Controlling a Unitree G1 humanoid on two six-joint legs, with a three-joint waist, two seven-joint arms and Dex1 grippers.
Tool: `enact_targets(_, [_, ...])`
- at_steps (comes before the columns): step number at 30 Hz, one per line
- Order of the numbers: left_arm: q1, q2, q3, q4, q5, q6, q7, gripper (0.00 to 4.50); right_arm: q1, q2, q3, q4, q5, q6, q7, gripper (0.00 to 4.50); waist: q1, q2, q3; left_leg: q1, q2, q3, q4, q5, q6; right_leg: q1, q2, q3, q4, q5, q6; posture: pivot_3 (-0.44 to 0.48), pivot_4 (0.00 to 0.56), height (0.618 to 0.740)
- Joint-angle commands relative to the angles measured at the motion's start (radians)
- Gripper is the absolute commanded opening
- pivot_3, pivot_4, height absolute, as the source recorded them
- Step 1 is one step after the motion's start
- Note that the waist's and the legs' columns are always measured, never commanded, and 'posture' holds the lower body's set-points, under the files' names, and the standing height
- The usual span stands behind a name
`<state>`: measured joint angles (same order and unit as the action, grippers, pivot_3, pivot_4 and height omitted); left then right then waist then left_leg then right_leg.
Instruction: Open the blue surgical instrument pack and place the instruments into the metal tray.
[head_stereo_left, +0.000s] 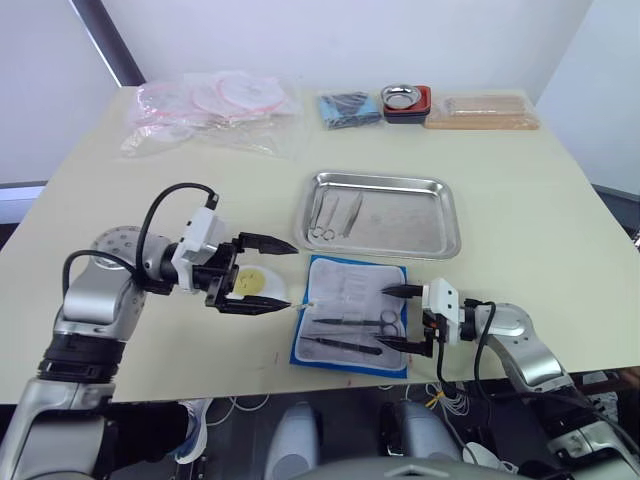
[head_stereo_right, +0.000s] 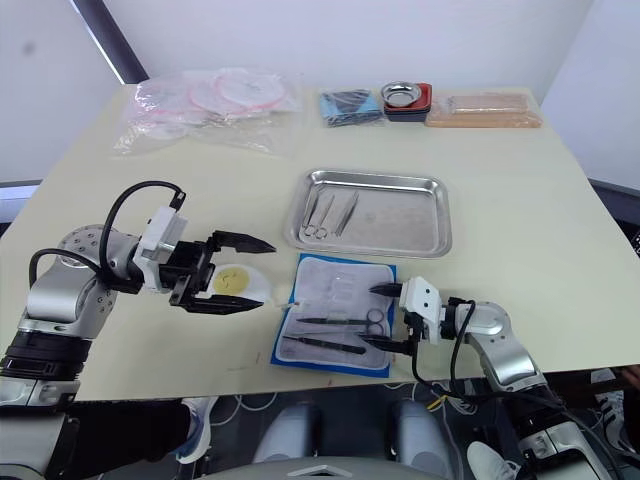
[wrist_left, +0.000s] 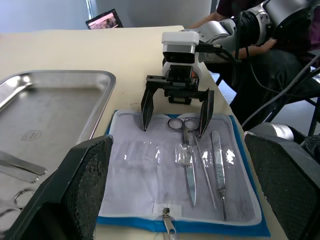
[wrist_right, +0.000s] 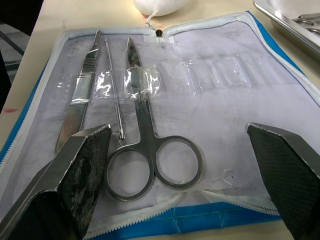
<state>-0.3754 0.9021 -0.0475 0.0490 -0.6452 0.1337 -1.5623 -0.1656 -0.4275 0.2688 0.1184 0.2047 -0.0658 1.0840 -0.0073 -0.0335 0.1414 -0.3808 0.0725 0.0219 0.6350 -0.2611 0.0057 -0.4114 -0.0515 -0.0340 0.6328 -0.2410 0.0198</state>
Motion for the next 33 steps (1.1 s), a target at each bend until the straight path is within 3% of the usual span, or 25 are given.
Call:
enact_targets(1, [0.018,0.016,-0.014,-0.040,-0.045,-0.036,-0.052,4.47,0.060,-0.036,-0.006,0.043,-0.013,0.039,-0.001,4.50,0.002,0.003,0.002,-0.001,0.000,0.000,0.000,0.000,0.000,0.000,0.000,0.000,-0.001,0.000,0.000,0.000,0.150,0.740])
enact_targets(15, [0.029,-0.036,-0.044,-0.065,0.003,-0.069,-0.045,4.47,0.082,-0.092,-0.096,-0.233,0.109,0.104,-0.016,4.50,0.022,0.014,0.022,-0.017,-0.001,0.000,0.001,0.000,-0.001,-0.010,0.003,0.000,-0.005,0.004,0.002,0.000,0.150,0.740])
enact_targets(29, [0.136,-0.127,-0.078,-0.196,0.169,-0.091,0.100,4.47,0.177,-0.247,-0.254,-0.497,0.276,0.216,0.012,4.50,0.022,0.017,0.029,-0.017,-0.001,0.000,0.006,0.000,-0.001,-0.010,0.004,0.000,-0.001,0.005,0.003,0.000,0.150,0.740])
enact_targets(33, [0.160,-0.175,-0.099,-0.158,0.278,-0.159,0.190,4.47,0.196,-0.287,-0.290,-0.557,0.324,0.248,0.026,4.50,0.022,0.018,0.031,-0.017,-0.001,0.000,0.013,0.000,-0.001,-0.010,0.004,0.001,0.006,0.003,0.005,0.000,0.150,0.740])
